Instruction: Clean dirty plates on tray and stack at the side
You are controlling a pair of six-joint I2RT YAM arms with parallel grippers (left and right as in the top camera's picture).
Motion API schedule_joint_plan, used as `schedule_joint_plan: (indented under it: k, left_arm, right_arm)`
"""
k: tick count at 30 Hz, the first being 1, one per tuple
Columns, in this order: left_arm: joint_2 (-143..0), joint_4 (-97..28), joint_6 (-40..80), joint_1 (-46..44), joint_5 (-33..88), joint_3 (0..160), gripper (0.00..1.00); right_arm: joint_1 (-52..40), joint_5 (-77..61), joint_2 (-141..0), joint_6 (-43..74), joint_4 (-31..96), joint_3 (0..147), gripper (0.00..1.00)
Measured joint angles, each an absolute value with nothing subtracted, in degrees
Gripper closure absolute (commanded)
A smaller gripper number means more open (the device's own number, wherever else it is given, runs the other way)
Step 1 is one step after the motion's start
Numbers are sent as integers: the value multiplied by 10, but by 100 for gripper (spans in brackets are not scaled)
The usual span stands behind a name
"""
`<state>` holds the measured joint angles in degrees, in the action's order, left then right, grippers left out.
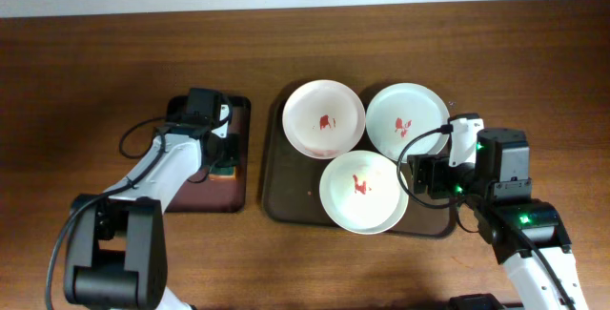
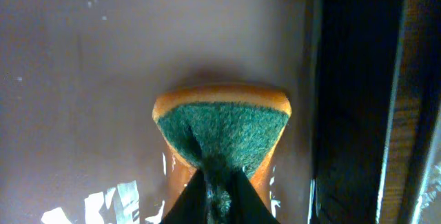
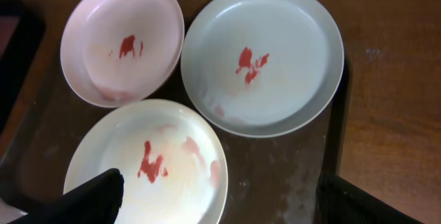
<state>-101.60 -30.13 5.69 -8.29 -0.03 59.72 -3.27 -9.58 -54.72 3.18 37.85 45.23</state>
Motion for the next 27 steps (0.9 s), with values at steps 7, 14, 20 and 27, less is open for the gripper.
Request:
schedule_joint_plan:
  k: [7, 14, 20, 27]
  left_arm:
    - [-1027, -333, 58, -83, 5, 608, 100]
    - [-968, -431, 59, -83, 19, 645, 100]
    - [-956, -446, 59, -83, 41, 648, 96]
    - [-956, -422, 88, -83, 41, 648, 100]
  right_arm:
    - [-33, -154, -656, 29, 436, 456, 55]
    - [-33, -171, -853, 32, 402, 457, 69]
    - [-33, -175, -903, 36, 393, 457, 96]
    - [-33, -186, -903, 60, 374, 457, 96]
